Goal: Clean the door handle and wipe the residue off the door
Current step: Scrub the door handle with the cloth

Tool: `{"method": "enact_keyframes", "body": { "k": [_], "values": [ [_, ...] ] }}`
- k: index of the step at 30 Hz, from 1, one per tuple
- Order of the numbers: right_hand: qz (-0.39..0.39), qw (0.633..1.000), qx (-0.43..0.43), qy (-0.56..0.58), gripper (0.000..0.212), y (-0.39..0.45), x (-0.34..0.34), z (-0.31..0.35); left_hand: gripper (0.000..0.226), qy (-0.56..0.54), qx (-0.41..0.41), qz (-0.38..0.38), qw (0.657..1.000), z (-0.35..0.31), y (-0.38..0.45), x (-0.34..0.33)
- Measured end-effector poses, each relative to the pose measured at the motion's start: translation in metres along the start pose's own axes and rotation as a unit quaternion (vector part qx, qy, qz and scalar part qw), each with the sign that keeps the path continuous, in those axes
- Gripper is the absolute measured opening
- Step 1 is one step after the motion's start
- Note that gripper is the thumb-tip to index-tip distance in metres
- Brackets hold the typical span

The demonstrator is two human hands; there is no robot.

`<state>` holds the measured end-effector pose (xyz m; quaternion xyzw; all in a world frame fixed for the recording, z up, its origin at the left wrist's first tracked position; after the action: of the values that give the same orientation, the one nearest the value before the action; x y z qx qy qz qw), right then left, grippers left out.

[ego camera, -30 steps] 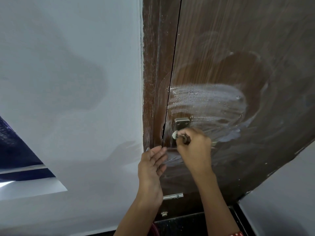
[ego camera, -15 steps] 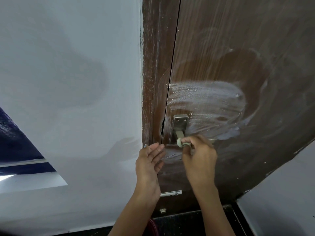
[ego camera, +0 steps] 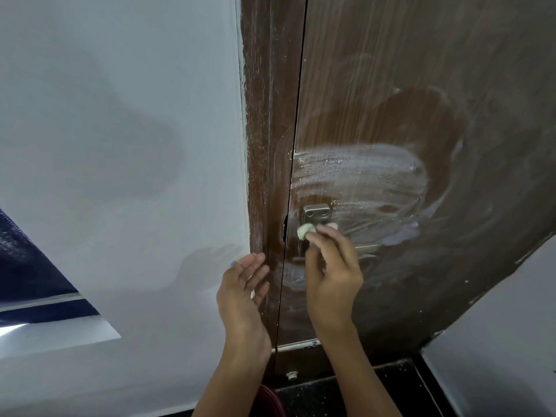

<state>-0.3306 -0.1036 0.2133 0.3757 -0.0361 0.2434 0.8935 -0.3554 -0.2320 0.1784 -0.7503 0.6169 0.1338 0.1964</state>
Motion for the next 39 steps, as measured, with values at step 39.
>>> {"method": "enact_keyframes", "body": {
  "k": [39],
  "values": [
    [0.165, 0.966, -0.027, -0.199, 0.085, -0.044, -0.072, -0.017, 0.03, -0.001, -0.144, -0.05, 0.988, -0.015, 0.009, 0.005]
  ]
}}
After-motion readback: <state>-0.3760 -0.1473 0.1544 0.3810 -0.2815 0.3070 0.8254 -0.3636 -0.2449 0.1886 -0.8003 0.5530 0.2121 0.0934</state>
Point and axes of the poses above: each hand's wrist, its own y-axis towards the middle knuckle, its own x-axis out of the back of the hand, z = x × y, the point moved 5 cm from there along y, towards the middle knuckle, and after that the axes turned 11 degrees about -x, right-handed, at the moved point
